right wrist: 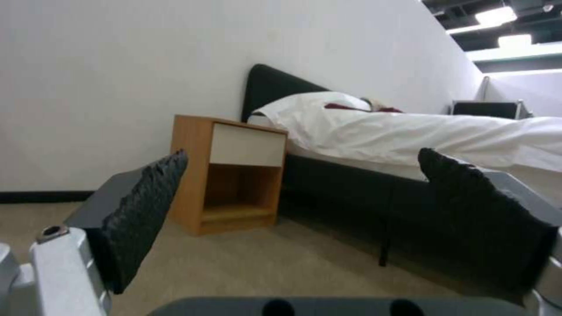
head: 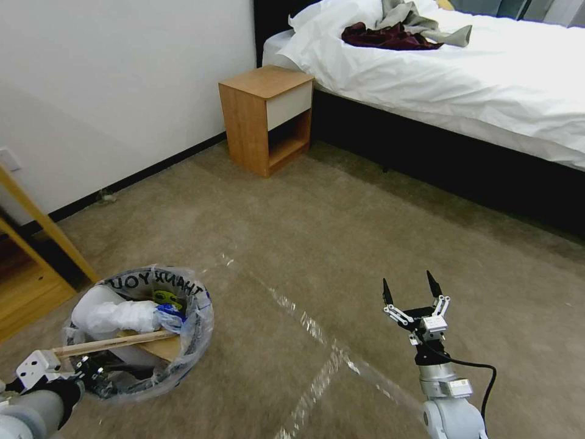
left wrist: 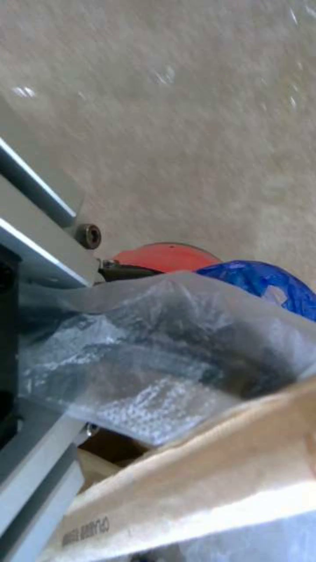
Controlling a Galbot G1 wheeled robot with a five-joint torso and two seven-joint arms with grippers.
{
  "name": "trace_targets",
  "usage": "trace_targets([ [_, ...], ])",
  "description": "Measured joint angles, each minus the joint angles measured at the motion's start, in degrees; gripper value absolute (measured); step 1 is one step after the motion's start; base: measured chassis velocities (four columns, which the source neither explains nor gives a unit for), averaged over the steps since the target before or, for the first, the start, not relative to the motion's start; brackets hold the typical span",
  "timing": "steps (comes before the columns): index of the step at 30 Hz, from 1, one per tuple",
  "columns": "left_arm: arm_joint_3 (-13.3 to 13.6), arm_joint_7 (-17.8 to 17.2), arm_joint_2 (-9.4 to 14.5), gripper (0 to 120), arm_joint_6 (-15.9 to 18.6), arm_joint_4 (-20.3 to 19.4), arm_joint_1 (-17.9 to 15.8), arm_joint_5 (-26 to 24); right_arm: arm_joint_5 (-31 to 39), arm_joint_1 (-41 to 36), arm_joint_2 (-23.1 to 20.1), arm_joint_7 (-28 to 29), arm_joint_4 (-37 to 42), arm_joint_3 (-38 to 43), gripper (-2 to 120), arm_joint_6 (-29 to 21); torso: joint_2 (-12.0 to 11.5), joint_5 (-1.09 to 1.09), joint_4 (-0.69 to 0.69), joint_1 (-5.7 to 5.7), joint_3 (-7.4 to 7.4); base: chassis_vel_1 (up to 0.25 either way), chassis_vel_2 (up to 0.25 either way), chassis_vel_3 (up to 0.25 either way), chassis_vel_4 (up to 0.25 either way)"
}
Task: Pick up the trash bin and place the garbage on the floor into it.
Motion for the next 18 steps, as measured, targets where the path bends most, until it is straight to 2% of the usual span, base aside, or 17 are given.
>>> trace_targets([
  [12,0.04,0.31,0.16,0,-0.03,0.00,0.02,0.07,-0.44,0.39,0.33,0.11,-0.43,-0.64,100,1.31,0.00,-0.02,0.00,0.00,0.00,-0.260,0.267,0.253,-0.268],
  [18,0.02,0.37,0.15,0,-0.11,0.00,0.05,0.01,-0.44,0.55,0.25,0.13,-0.44,-0.73,100,1.55,0.00,-0.01,0.01,0.00,0.00,-0.136,0.143,0.139,-0.133],
])
